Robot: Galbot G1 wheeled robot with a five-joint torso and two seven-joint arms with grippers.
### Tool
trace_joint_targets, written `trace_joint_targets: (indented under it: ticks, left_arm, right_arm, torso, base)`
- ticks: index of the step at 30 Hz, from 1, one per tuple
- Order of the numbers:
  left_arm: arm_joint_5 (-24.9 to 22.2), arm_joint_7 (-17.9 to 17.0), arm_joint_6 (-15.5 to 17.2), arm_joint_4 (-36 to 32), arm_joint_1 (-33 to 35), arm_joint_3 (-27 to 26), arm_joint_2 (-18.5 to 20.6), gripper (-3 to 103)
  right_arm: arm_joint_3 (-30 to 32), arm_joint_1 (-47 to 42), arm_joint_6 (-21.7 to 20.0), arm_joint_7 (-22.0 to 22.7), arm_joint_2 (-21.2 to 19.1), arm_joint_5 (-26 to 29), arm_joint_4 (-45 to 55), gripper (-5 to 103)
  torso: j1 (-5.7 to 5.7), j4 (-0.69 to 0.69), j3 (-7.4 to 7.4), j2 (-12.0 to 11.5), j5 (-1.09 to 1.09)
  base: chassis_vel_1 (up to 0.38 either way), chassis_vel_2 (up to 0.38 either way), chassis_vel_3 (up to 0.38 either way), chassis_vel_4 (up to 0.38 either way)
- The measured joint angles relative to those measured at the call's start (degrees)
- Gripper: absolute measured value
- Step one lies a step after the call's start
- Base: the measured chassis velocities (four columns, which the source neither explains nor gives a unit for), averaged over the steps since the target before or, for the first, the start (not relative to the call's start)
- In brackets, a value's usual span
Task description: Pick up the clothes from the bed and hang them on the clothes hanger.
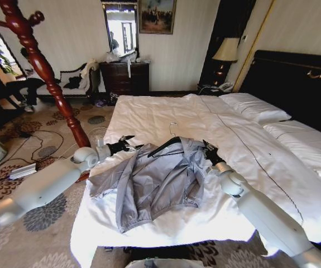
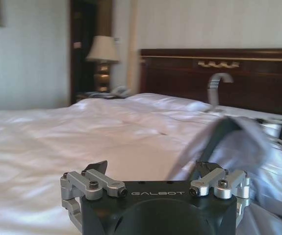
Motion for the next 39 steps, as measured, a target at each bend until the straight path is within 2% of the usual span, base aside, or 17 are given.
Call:
trace_joint_targets:
  ticks: [3,7,8,13,14,18,19,20,21,22,25,27,39]
  left_arm:
    - [-0.56,-1.98,0.77,1.24,0.89,-1.44,-0.80,100]
    - [-2.58,-6.27,2.15,4.60,1.04,-2.77,-3.94,100]
    - [-2.58,-6.27,2.15,4.60,1.04,-2.77,-3.94,100]
    - [-5.89,-10.85,4.77,12.17,-1.37,-2.67,-11.27,100]
    - [-5.89,-10.85,4.77,12.17,-1.37,-2.67,-11.27,100]
    - [-6.44,-15.16,6.90,18.67,-4.24,-0.82,-18.12,103]
    - [-6.44,-15.16,6.90,18.67,-4.24,-0.82,-18.12,103]
    - [-5.92,-16.05,7.19,20.46,-4.83,-0.37,-20.06,97]
    - [-5.65,-16.50,7.43,21.65,-5.16,-0.25,-21.33,97]
    - [-5.65,-16.50,7.43,21.65,-5.16,-0.25,-21.33,97]
    - [-5.55,-18.01,8.67,25.33,-5.95,-0.43,-24.78,101]
    - [-5.36,-18.33,9.22,28.09,-6.37,-0.58,-26.62,100]
    - [-3.98,-17.00,10.24,39.54,-7.63,-2.16,-35.75,96]
  right_arm:
    - [0.00,-0.26,0.61,0.58,0.06,-0.33,0.05,15]
    - [-0.11,-0.47,1.50,0.97,0.06,-0.98,0.11,15]
    - [-0.11,-0.47,1.50,0.97,0.06,-0.98,0.11,15]
    - [-0.12,-0.58,2.15,1.10,-0.59,-1.45,0.39,15]
    - [-0.12,-0.58,2.15,1.10,-0.59,-1.45,0.39,15]
    - [-0.41,-0.67,2.28,1.64,-1.25,-1.09,0.54,15]
    - [-0.41,-0.67,2.28,1.64,-1.25,-1.09,0.54,15]
    - [-0.48,-0.81,2.34,1.83,-1.56,-0.97,0.66,15]
    - [-0.51,-0.91,2.38,1.94,-1.81,-0.93,0.71,15]
    - [-0.51,-0.91,2.38,1.94,-1.81,-0.93,0.71,15]
    - [-0.57,-1.04,2.42,2.18,-2.47,-0.69,0.78,15]
    - [-0.57,-0.90,2.43,2.24,-2.62,-0.38,0.74,15]
    - [-0.58,-0.79,2.43,2.38,-3.08,0.03,1.30,15]
  torso:
    - [0.00,-0.02,0.00,0.00,0.02]
    - [0.00,-0.02,0.00,0.00,0.02]
    - [0.00,-0.02,0.00,0.00,0.02]
    - [0.00,-0.02,0.00,0.00,0.04]
    - [0.00,-0.02,0.00,0.00,0.04]
    - [0.02,-0.04,0.01,0.00,0.04]
    - [0.02,-0.04,0.01,0.00,0.04]
    - [0.02,-0.03,0.01,-0.01,0.05]
    - [0.01,-0.03,0.01,0.00,0.04]
    - [0.01,-0.03,0.01,0.00,0.04]
    - [0.01,-0.02,0.01,0.00,0.04]
    - [0.01,-0.02,0.01,0.00,0.04]
    - [0.02,-0.03,0.01,-0.01,0.03]
  base:
    - [0.000,0.000,0.000,0.000]
    - [0.000,0.000,0.000,0.000]
    - [0.000,0.000,0.000,0.000]
    - [0.000,0.000,0.000,0.000]
    - [0.000,0.000,0.000,0.000]
    - [0.000,0.000,0.000,0.000]
    - [0.000,0.000,0.000,0.000]
    - [0.000,0.000,0.000,0.000]
    - [0.000,0.000,0.000,0.000]
    - [0.000,0.000,0.000,0.000]
    - [0.000,0.000,0.000,0.000]
    - [0.000,0.000,0.000,0.000]
    - [0.000,0.000,0.000,0.000]
